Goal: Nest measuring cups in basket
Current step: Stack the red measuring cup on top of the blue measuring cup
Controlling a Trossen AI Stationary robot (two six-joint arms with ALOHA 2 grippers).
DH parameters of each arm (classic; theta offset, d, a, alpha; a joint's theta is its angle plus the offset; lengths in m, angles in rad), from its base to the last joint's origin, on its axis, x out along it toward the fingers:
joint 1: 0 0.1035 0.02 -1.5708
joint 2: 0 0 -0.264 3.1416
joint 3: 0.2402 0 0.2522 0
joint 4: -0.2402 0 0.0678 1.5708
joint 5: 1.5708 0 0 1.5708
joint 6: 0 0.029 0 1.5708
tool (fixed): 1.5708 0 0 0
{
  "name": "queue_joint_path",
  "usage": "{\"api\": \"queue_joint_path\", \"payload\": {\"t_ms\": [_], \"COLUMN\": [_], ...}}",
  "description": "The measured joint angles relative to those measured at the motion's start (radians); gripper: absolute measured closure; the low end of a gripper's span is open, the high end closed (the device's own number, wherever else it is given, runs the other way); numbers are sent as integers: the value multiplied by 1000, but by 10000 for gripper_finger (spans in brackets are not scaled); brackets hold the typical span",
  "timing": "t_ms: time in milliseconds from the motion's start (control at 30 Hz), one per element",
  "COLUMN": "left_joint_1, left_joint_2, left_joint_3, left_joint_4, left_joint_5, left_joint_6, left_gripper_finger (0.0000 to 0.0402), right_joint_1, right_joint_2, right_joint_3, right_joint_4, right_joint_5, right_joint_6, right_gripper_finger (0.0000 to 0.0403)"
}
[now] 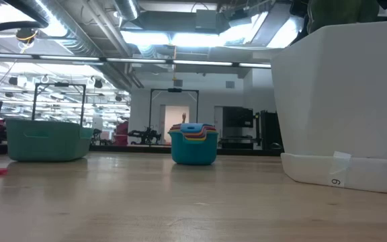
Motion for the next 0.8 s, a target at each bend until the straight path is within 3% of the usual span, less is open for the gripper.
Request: {"api": "queue_joint_path", "payload": {"t_ms": [200,400,600,800], "left_joint_1": [0,-9,-22,-22], "left_joint_2": [0,0,2,6], "left_joint_3": [0,0,0,0], "left_joint_4": [0,0,1,1], "left_joint_5": [-1,-6,-69,-118], "left_joint_6": [0,0,-1,-1], "left_gripper_finger": [225,183,145,139], "right_joint_1": [0,0,0,0], "right_joint_2": [0,0,0,0], "right_joint_3": [0,0,0,0], "right_joint_4": [0,0,0,0], "right_joint_5": [0,0,0,0], "right_joint_6": [-1,-2,-2,-3], "right_gripper_finger": [286,286,286,286]}}
